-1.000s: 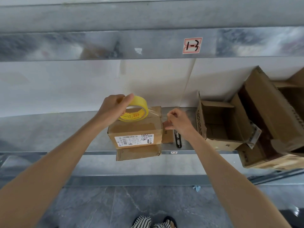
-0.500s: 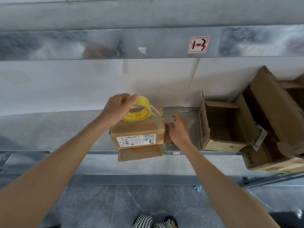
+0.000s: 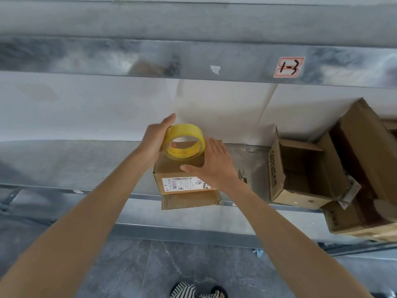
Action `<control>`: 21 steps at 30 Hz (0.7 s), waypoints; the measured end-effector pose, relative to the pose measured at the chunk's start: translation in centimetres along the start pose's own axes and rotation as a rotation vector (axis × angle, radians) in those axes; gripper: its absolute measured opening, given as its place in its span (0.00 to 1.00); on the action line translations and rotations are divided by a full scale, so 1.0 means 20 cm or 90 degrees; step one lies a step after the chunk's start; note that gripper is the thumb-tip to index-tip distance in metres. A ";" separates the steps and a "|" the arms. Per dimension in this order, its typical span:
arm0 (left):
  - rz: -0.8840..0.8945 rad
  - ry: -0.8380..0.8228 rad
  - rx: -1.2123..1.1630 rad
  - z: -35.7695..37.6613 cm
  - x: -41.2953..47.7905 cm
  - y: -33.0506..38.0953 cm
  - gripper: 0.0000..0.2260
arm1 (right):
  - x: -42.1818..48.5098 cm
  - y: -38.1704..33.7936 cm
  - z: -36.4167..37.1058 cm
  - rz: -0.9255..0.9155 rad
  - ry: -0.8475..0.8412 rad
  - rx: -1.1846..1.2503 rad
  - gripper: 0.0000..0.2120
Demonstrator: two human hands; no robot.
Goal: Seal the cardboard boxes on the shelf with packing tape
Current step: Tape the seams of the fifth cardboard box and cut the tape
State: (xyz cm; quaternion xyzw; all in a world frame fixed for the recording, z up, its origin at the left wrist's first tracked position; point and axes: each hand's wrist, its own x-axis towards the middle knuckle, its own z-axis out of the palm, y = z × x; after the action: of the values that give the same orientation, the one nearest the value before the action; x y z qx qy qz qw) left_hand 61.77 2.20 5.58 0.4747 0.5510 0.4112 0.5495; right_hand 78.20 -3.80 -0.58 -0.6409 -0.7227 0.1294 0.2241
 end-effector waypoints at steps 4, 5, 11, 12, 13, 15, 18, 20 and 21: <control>0.185 0.062 0.350 -0.14 0.03 0.10 0.25 | 0.01 0.02 0.04 0.004 -0.064 -0.080 0.53; 0.222 0.065 0.429 -0.17 0.03 0.11 0.25 | 0.01 0.02 0.04 0.007 -0.071 -0.084 0.53; 0.281 0.108 0.753 -0.29 -0.01 0.08 0.25 | 0.00 0.02 0.03 -0.003 -0.089 -0.134 0.49; 0.279 0.111 0.818 -0.31 -0.02 0.05 0.25 | 0.00 0.03 0.02 -0.006 -0.097 -0.145 0.49; 0.271 0.115 0.853 -0.33 -0.03 0.01 0.25 | 0.00 0.03 0.02 -0.009 -0.104 -0.153 0.48; 0.244 0.126 0.861 -0.35 -0.04 -0.08 0.25 | 0.01 0.03 0.03 -0.009 -0.108 -0.156 0.49; 0.227 0.151 0.885 -0.34 -0.04 -0.20 0.26 | 0.01 0.04 0.03 -0.007 -0.113 -0.154 0.49; 0.229 0.175 0.888 -0.33 -0.05 -0.27 0.26 | 0.02 0.04 0.03 -0.008 -0.119 -0.159 0.49; 0.232 0.189 0.876 -0.32 -0.06 -0.30 0.27 | 0.02 0.03 0.03 -0.012 -0.124 -0.162 0.48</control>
State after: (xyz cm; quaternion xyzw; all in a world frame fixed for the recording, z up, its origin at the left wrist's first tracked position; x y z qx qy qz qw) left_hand 54.81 0.18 0.41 0.7362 0.6659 0.1165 -0.0313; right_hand 78.51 -3.34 -1.29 -0.6419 -0.7575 0.0959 0.0710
